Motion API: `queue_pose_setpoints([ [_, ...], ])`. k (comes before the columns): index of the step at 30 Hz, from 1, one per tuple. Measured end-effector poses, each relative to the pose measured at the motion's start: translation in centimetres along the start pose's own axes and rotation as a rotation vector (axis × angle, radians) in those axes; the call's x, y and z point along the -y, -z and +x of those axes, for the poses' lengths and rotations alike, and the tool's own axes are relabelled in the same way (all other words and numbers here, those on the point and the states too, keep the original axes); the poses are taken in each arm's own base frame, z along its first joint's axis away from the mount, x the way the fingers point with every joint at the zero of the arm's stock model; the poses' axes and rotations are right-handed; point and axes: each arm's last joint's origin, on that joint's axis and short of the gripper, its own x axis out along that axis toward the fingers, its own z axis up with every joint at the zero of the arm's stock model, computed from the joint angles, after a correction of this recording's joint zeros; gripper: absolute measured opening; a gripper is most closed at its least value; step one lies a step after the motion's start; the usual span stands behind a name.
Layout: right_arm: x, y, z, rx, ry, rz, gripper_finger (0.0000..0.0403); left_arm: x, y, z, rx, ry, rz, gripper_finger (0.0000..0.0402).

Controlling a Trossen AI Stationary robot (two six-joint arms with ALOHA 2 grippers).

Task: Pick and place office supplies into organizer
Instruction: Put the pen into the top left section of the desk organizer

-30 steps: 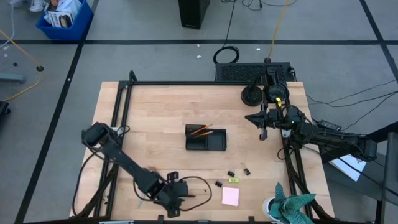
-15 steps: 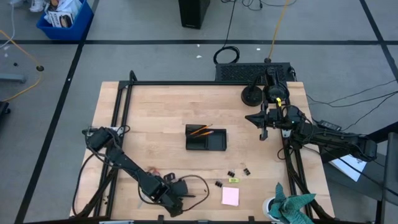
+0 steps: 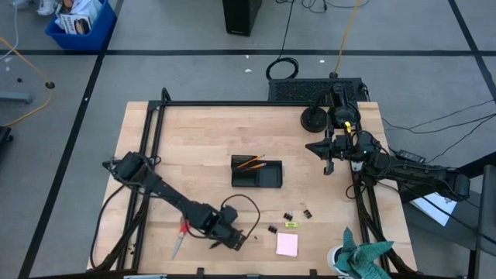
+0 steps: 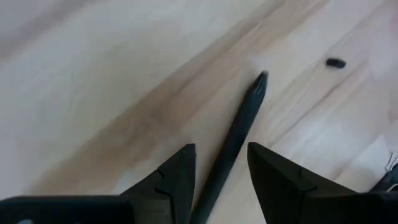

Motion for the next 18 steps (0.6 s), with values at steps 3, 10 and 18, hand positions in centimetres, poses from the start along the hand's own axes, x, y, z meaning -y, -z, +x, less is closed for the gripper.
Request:
queue_pose_setpoints([
  [3,0.0,0.0,0.0,0.0,0.0,-0.003,0.0,0.1,-0.7,-0.5,0.019,0.03,0.19,0.0156],
  [10,0.0,0.0,0.0,0.0,0.0,-0.024,0.0,0.8,-1.8,-4.5,0.095,0.134,0.626,0.0157],
  [18,0.0,0.0,0.0,-0.001,0.001,-0.025,0.0,1.4,-1.8,-10.3,0.261,0.244,1.209,0.0157],
])
